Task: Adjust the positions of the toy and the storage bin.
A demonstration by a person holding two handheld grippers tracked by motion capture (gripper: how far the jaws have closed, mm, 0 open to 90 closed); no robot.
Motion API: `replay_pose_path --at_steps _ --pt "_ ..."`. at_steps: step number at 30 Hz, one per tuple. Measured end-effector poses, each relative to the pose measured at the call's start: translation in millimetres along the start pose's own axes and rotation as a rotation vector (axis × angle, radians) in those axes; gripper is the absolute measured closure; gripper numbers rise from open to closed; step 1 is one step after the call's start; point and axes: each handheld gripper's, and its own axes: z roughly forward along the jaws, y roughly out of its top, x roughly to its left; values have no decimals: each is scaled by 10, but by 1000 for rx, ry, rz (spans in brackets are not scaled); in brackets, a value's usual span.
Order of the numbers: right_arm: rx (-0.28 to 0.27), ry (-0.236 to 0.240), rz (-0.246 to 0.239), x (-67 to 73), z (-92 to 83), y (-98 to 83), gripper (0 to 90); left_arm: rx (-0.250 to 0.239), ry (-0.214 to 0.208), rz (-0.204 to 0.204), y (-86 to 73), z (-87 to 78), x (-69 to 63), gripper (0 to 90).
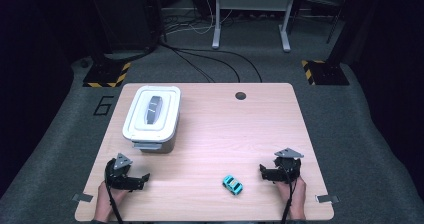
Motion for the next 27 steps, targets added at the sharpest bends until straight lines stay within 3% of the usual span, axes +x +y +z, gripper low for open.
replay_pose_path --at_steps 20,23,27 --pt "-1 -2 1 0 0 0 29 0 -1 -1 0 -2 3 0" --pt "0 0 2 0 -1 0 29 18 -7 8 11 -20 7 0" --pt "-1 0 2 0 -1 0 30 8 -10 11 44 -79 14 0"
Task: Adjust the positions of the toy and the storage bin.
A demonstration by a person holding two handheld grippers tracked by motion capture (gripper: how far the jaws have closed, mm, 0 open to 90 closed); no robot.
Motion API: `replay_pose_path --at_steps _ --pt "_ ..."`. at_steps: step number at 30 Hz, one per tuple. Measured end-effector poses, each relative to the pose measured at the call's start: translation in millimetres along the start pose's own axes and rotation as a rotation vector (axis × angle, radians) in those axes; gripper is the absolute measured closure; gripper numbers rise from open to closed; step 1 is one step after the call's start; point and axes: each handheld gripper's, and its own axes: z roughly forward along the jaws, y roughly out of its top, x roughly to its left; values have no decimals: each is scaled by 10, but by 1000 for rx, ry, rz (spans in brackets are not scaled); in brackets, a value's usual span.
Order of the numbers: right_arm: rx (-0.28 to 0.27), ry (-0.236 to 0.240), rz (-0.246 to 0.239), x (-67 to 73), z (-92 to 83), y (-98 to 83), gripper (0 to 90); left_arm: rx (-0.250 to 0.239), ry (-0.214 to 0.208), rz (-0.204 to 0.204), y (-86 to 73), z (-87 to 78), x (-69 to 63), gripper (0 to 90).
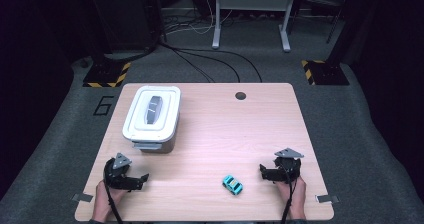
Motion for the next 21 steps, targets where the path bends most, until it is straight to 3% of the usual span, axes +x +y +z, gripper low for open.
replay_pose_path --at_steps 8,21 --pt "-1 -1 1 0 0 0 33 -16 -6 -5 135 -190 44 1" --pt "-2 -2 1 -1 -1 -1 34 -35 -7 8 294 -330 67 3"
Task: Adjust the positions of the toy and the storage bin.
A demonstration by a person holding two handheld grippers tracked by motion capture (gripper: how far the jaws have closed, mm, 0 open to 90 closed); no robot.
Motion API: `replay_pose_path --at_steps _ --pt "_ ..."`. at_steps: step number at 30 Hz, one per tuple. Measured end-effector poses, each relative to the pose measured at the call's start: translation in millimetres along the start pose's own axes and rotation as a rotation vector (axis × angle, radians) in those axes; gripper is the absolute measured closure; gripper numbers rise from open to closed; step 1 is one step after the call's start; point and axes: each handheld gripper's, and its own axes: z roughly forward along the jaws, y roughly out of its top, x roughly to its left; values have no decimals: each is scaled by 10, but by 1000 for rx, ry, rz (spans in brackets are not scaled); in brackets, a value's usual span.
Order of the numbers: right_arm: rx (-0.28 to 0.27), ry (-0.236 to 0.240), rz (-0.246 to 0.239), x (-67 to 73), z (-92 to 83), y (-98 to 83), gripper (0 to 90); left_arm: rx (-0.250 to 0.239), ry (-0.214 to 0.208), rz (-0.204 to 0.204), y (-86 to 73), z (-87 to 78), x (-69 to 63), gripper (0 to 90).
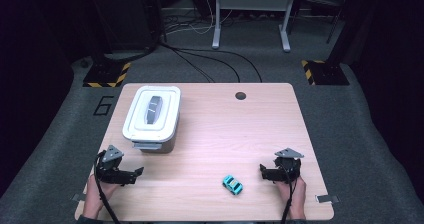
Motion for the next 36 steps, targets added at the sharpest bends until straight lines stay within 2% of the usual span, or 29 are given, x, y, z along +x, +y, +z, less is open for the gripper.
replay_pose_path --at_steps 6,20,36 --pt "0 0 0 0 0 0 35 -8 2 14 95 -59 26 6" --pt "0 0 1 -1 -1 0 35 -42 4 18 340 -237 91 10" --pt "-1 0 1 -1 -1 0 37 -51 12 64 681 -394 109 7"
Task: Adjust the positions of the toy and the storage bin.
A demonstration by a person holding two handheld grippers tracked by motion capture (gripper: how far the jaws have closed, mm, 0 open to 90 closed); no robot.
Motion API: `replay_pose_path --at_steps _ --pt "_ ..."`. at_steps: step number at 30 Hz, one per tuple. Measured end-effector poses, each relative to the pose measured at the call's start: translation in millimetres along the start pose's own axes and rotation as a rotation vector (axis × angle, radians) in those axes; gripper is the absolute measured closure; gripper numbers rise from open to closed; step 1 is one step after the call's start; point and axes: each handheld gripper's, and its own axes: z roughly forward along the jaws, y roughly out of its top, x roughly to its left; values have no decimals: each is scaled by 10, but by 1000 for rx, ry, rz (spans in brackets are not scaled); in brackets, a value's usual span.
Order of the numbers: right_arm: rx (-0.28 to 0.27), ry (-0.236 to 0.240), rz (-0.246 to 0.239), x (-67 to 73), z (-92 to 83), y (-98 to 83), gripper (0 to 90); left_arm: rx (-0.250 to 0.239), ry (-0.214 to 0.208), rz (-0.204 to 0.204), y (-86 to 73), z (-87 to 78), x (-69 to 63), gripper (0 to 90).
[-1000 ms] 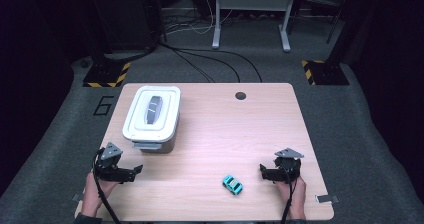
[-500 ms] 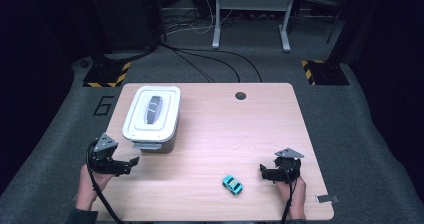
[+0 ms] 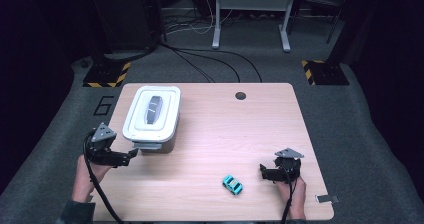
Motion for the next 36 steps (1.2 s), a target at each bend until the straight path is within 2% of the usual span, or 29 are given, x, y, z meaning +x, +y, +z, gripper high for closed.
replay_pose_path --at_steps 4,22,24,29,36 --pt "0 0 0 0 0 0 37 -17 3 3 98 -11 2 7" --pt "0 0 0 0 0 0 37 -25 -22 18 385 62 13 1" --pt "1 0 0 0 -1 0 37 -22 -23 28 442 82 22 1" --pt "0 0 0 0 0 0 37 -36 -28 22 537 140 29 1" --pt "0 0 0 0 0 0 37 -31 -30 22 647 235 49 0"
